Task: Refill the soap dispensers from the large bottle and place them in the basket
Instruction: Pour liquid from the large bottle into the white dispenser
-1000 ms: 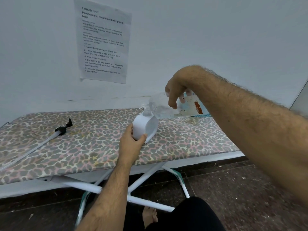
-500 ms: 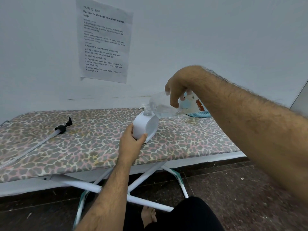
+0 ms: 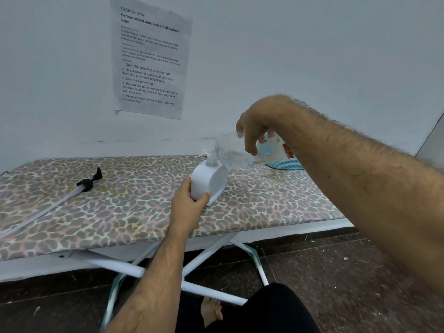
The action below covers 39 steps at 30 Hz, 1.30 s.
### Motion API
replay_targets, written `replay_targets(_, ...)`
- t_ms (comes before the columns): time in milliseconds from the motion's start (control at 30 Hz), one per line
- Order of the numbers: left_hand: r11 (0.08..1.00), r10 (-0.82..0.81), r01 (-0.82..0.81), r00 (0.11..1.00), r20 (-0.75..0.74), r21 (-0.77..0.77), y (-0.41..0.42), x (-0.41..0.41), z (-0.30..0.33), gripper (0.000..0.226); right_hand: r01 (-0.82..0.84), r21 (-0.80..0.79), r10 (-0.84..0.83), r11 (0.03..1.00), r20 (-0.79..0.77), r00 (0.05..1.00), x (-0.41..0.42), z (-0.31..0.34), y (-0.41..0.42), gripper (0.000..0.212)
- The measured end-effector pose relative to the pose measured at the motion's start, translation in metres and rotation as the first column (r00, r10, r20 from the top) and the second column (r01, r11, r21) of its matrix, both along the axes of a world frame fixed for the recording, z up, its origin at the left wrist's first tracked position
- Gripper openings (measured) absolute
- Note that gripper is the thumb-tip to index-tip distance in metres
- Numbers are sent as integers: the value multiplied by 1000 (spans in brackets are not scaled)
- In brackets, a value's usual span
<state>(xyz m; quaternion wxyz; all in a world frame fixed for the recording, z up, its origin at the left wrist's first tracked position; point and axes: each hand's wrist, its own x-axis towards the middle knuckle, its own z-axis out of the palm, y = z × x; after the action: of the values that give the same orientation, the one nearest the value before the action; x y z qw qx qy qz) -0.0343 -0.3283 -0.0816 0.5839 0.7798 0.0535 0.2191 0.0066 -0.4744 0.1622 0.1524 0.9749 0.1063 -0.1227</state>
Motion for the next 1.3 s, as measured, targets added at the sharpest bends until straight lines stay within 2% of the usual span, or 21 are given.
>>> replay_targets(500,1000,-9,9,1000,18,13,0,0,1,50,4,-12,-4,1000,18,1000,6,0,8,80)
replay_targets(1300,1000,-13,13,1000,29,-19,-1,-3,2,57,12,-118,-5,993,63,998,6,5,18,73)
